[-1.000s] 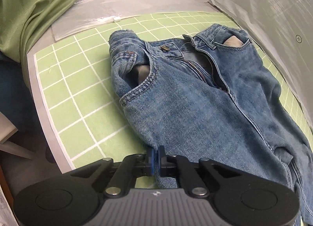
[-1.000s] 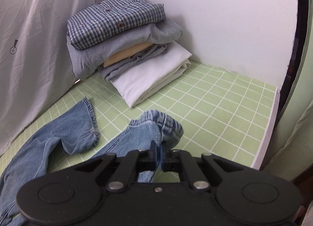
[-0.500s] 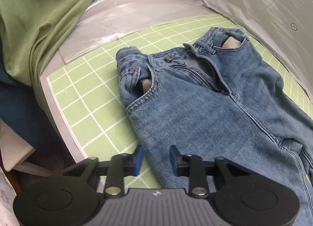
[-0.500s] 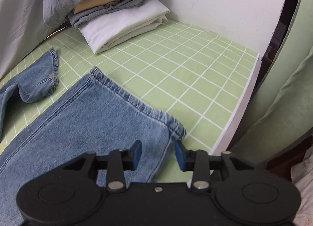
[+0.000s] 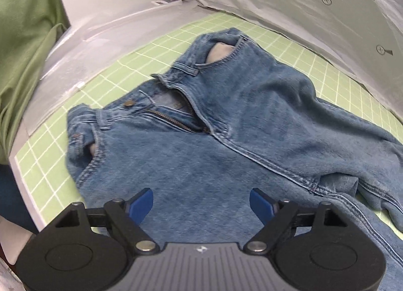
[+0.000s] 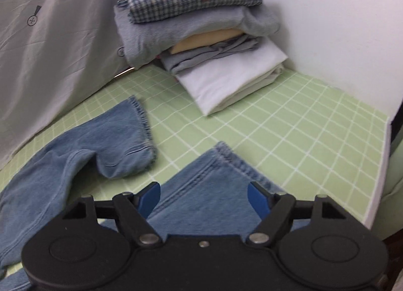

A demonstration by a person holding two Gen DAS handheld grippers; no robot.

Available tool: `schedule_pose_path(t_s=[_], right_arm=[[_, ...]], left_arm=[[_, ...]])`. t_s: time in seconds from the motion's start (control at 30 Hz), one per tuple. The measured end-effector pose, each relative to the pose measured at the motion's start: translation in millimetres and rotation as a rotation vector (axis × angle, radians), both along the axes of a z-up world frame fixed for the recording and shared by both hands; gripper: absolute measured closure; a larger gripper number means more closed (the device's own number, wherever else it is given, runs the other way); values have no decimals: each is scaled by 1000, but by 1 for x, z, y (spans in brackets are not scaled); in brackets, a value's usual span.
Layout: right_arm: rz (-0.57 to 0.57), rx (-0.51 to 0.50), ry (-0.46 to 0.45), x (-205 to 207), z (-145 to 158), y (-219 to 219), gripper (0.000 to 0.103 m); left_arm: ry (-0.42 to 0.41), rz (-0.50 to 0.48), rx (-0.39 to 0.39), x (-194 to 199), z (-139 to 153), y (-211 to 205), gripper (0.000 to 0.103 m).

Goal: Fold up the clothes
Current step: 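Release the hem with the right gripper and smooth the leg flat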

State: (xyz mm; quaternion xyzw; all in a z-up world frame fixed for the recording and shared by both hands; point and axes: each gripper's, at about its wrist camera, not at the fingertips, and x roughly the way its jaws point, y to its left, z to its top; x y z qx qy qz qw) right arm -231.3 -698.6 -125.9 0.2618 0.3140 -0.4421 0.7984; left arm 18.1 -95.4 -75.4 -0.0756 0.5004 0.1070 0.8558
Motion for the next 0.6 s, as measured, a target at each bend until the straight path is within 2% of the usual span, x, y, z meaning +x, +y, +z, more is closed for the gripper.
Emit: schedule_pose_path(t_s=[0.17,0.3,0.4,0.43,0.53,0.57,0.6], right_arm=[[18,128,-113,43,-17,-12,28],[-43,195,-193,64,-29,-36,30],[-112,227,-232,73,-35,-55,30],[-102,235,-220,79,-36,-60,30],[-66,217,-158,97,-41,-67,32],[-50,202,-124,102,-44,-68,35],[-36,194,-91,106,-47,-68,42]], left_arm=[[66,-73,-11,33,-23,-34,17],[130,-105,23,52,-39,-54,17],[159,-70,52,59,-44,-58,8],[163,-52,52,58,-46,-57,3],[160,-12,20,54,-50,-50,0],[160,-9,17,54,-50,-49,0],[161,-6,15,54,-50,-48,0]])
